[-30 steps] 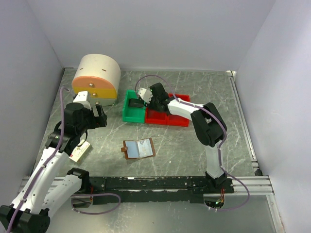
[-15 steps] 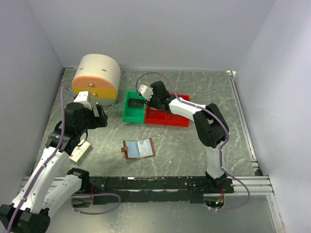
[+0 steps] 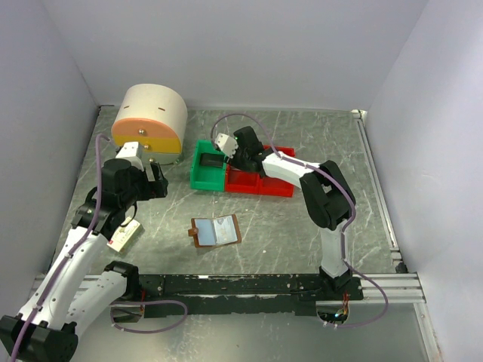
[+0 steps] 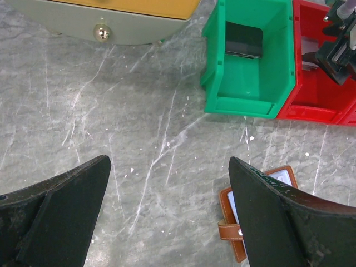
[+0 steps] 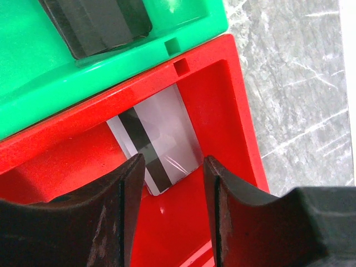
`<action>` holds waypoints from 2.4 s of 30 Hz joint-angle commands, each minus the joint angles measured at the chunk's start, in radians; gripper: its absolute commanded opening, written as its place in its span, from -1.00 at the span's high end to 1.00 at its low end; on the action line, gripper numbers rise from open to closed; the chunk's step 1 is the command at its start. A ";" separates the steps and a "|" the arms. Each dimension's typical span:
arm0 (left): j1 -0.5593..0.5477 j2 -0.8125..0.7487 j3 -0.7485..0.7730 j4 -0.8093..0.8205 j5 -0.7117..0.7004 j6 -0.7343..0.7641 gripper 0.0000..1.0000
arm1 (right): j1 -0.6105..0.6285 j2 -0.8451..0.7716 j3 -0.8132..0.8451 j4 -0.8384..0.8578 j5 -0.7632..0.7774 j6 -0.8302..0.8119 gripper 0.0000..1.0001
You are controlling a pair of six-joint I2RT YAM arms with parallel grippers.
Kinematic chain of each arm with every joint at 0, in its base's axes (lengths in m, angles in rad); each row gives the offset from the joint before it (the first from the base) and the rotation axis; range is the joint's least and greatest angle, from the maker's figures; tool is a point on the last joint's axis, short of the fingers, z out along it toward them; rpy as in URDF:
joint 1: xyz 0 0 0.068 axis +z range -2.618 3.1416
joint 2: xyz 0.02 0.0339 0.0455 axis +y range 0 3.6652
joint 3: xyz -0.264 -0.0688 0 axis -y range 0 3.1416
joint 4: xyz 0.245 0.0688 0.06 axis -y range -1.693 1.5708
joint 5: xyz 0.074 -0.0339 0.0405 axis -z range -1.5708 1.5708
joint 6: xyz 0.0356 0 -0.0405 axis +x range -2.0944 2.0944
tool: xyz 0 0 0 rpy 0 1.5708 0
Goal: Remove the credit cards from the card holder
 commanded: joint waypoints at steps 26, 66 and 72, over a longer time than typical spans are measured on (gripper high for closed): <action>0.006 0.010 0.014 0.023 0.042 0.019 -0.96 | -0.001 -0.046 0.065 -0.224 -0.113 1.017 0.85; 0.006 0.004 0.015 0.019 0.039 0.021 -0.97 | 0.002 0.126 0.227 -0.261 0.094 1.071 0.85; 0.007 0.006 0.011 0.026 0.057 0.024 -0.98 | 0.002 0.005 0.177 -0.251 0.045 1.055 0.69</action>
